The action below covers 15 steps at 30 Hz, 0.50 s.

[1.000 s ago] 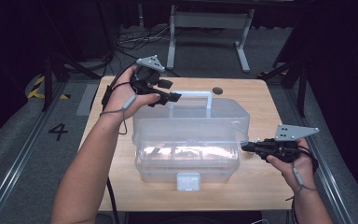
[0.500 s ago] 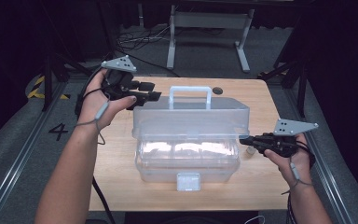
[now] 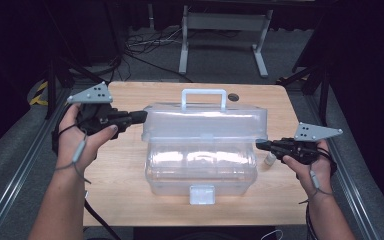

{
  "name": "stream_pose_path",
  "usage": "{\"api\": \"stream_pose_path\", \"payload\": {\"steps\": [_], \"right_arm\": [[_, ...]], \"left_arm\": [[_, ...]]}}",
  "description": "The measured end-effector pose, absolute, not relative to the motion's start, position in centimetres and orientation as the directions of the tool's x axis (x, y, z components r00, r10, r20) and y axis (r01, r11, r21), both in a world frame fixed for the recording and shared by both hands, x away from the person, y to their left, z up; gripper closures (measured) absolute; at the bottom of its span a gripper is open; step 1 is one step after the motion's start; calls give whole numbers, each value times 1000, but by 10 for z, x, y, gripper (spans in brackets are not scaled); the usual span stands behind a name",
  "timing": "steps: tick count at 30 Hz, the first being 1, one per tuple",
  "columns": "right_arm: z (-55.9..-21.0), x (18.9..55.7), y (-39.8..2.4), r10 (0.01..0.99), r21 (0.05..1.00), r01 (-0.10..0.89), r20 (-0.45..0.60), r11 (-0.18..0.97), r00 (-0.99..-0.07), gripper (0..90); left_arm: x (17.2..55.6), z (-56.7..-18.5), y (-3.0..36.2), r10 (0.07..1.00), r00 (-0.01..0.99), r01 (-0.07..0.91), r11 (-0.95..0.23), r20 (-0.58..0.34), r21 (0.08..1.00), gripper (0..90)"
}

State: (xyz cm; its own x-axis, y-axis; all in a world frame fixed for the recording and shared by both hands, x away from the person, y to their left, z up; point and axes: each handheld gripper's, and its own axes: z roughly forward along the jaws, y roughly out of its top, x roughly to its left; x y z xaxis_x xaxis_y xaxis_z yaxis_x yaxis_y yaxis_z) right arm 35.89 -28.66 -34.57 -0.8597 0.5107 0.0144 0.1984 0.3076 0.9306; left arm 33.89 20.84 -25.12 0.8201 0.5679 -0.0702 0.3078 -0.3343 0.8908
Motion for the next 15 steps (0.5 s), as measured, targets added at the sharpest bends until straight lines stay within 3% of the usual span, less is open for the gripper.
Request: {"api": "stream_pose_path", "payload": {"steps": [15], "right_arm": [[-337, 365, -284, 550, 942, 200, 21, 268, -835, 900]], "left_arm": [[322, -303, 203, 529, 838, 345, -320, -135, 882, 900]]}}
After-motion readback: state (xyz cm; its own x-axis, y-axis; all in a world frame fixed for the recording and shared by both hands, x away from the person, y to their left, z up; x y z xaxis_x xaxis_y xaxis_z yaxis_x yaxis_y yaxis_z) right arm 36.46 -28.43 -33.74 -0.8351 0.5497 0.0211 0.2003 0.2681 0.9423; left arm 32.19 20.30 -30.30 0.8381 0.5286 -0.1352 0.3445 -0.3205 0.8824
